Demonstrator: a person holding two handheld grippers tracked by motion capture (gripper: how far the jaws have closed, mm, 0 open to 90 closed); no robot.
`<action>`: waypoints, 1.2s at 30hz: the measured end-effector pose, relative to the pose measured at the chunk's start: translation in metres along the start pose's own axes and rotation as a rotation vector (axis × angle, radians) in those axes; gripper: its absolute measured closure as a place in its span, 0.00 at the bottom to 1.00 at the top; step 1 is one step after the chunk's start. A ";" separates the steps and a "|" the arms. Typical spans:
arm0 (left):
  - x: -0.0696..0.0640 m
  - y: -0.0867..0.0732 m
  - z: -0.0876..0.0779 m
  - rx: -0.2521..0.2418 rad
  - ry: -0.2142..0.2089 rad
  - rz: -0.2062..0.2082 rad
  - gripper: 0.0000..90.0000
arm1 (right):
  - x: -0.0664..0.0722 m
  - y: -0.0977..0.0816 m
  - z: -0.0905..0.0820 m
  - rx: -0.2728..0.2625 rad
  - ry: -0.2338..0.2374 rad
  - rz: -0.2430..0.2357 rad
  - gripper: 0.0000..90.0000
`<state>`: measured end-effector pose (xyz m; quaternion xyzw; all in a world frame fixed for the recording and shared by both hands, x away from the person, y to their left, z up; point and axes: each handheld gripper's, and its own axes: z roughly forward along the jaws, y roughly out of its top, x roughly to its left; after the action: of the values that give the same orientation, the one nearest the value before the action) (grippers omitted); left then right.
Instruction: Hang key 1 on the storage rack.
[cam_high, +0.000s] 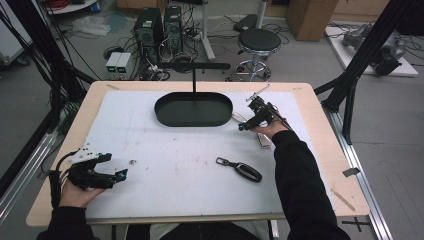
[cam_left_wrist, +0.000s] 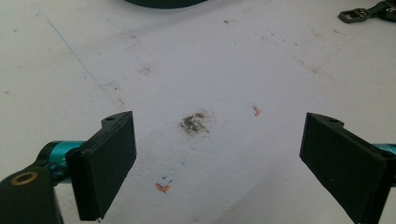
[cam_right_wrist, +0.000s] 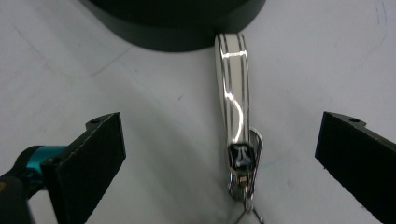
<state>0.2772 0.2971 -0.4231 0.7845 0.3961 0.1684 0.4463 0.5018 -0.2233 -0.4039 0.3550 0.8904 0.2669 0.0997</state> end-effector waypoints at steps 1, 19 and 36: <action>0.000 0.000 0.000 -0.001 -0.002 -0.001 0.13 | -0.002 0.001 0.002 -0.022 0.012 -0.007 0.06; 0.001 0.000 0.003 0.014 -0.007 0.004 0.13 | -0.014 0.000 0.022 -0.007 -0.024 -0.025 0.50; 0.002 0.000 0.002 0.005 -0.004 0.001 0.13 | -0.005 0.002 0.011 0.027 -0.024 -0.011 0.84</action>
<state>0.2797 0.2976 -0.4246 0.7860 0.3955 0.1662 0.4452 0.5108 -0.2205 -0.4124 0.3544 0.8946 0.2503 0.1069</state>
